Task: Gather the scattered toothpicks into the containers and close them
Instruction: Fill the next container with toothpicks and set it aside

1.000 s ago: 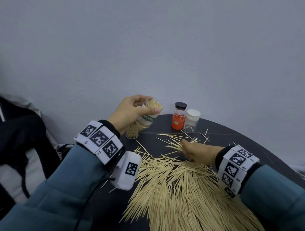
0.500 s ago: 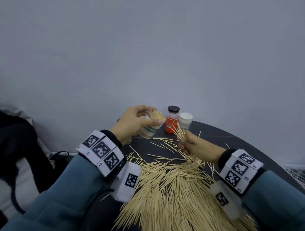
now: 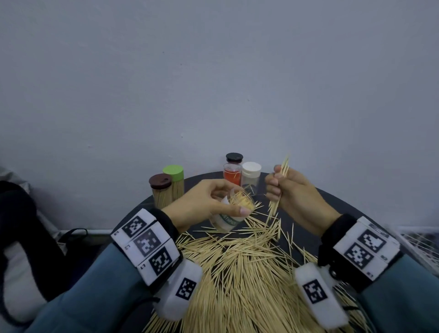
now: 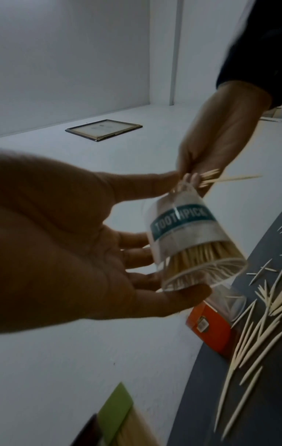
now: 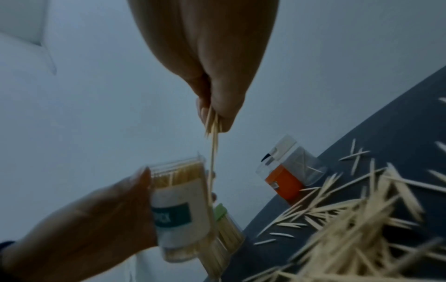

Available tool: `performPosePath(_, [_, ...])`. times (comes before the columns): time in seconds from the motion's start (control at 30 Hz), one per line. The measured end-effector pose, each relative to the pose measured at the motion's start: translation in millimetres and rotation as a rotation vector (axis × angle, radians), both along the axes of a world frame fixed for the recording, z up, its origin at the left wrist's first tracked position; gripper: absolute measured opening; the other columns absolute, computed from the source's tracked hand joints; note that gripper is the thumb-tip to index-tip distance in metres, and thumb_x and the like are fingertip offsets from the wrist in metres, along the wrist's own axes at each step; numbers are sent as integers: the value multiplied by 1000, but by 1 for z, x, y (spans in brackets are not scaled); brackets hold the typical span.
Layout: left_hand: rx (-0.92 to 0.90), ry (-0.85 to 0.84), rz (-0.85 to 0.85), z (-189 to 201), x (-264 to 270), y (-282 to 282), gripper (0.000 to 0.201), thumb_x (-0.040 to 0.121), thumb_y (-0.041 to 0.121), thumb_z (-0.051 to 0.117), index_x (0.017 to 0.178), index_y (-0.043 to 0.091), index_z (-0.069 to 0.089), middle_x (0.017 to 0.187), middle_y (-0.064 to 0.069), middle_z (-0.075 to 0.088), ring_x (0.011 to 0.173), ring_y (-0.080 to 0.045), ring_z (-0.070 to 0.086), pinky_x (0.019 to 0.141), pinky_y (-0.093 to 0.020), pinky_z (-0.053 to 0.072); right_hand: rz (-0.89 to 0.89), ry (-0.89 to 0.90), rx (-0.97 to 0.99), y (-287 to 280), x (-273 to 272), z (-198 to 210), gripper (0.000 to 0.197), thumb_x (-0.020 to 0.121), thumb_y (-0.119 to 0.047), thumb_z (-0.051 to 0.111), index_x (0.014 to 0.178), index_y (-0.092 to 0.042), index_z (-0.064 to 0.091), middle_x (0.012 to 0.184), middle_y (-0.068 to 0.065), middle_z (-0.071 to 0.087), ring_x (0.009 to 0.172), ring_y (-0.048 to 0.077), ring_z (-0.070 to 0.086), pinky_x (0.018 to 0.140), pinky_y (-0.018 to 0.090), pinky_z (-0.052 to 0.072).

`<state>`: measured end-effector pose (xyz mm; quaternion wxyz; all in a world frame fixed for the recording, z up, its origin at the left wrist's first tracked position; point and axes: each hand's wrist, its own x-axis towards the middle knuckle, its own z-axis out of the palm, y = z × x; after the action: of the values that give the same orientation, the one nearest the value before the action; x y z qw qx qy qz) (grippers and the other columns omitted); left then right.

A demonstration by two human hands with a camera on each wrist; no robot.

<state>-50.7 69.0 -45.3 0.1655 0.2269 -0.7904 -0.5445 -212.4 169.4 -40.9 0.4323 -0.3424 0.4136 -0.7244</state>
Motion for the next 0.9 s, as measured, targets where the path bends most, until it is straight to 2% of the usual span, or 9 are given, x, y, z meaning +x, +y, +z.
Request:
performPosePath(0.1, [1, -14, -34, -1, -4, 5, 49, 73, 24, 78, 119, 20, 61, 108, 3, 65, 95, -6, 60, 74, -15, 44, -65, 28, -114, -1, 6, 14, 27, 99, 2, 21, 86, -15, 37, 55, -7, 43, 45, 3, 37, 44, 13, 34])
performPosePath(0.23, [-1, -23, -55, -3, -9, 10, 54, 69, 28, 79, 119, 20, 61, 112, 3, 64, 104, -10, 59, 87, -22, 47, -90, 73, -210, -1, 17, 22, 27, 99, 2, 22, 87, -17, 37, 56, -9, 43, 48, 2, 37, 47, 13, 35])
performPosePath(0.37, [41, 16, -76, -5, -14, 13, 67, 57, 36, 88, 116, 20, 62, 113, -1, 67, 107, -13, 62, 91, -31, 50, -100, 218, -127, -1, 28, 3, 24, 101, -5, 25, 90, -19, 40, 63, -9, 48, 57, 5, 46, 56, 18, 44])
performPosePath(0.5, [124, 98, -72, -3, -14, 14, 36, 75, 14, 75, 105, 28, 60, 94, 11, 72, 90, -2, 67, 72, -15, 52, -87, 379, -63, 5, 36, -4, 19, 101, -9, 28, 101, -12, 47, 83, -5, 63, 72, -2, 63, 62, 11, 48])
performPosePath(0.6, [128, 124, -33, 0, -12, 12, 41, 72, 20, 74, 111, 20, 61, 105, -1, 70, 95, -11, 67, 71, -19, 53, -33, 427, -40, 7, 37, -6, 26, 101, -8, 30, 112, -6, 53, 102, -5, 65, 83, -10, 63, 68, 4, 46])
performPosePath(0.7, [142, 142, -29, 1, -11, 10, 40, 76, 14, 72, 112, 23, 60, 103, -2, 68, 90, -6, 66, 67, -13, 51, -5, 460, 60, 5, 36, -9, 29, 99, -15, 35, 120, -15, 56, 115, -5, 61, 92, -9, 61, 71, 4, 45])
performPosePath(0.77, [139, 135, -40, 0, -11, 10, 42, 74, 14, 74, 113, 22, 60, 105, -2, 68, 93, -8, 65, 69, -14, 50, -21, 483, 90, 5, 34, -9, 28, 99, -26, 35, 115, -20, 58, 123, -6, 59, 105, 0, 59, 72, 4, 46])
performPosePath(0.83, [125, 123, -42, -2, -11, 10, 48, 67, 23, 79, 111, 23, 62, 106, -1, 69, 98, -10, 64, 78, -20, 50, -83, 493, 87, 5, 33, -5, 32, 100, -34, 29, 94, -22, 58, 124, -9, 59, 111, 6, 57, 74, 5, 47])
performPosePath(0.9, [119, 113, -40, -3, -12, 10, 51, 61, 31, 86, 107, 31, 64, 108, 1, 68, 106, -13, 62, 88, -28, 49, -136, 481, 73, 6, 30, -4, 39, 100, -35, 25, 90, -15, 57, 123, -10, 61, 112, 5, 57, 76, 7, 47])
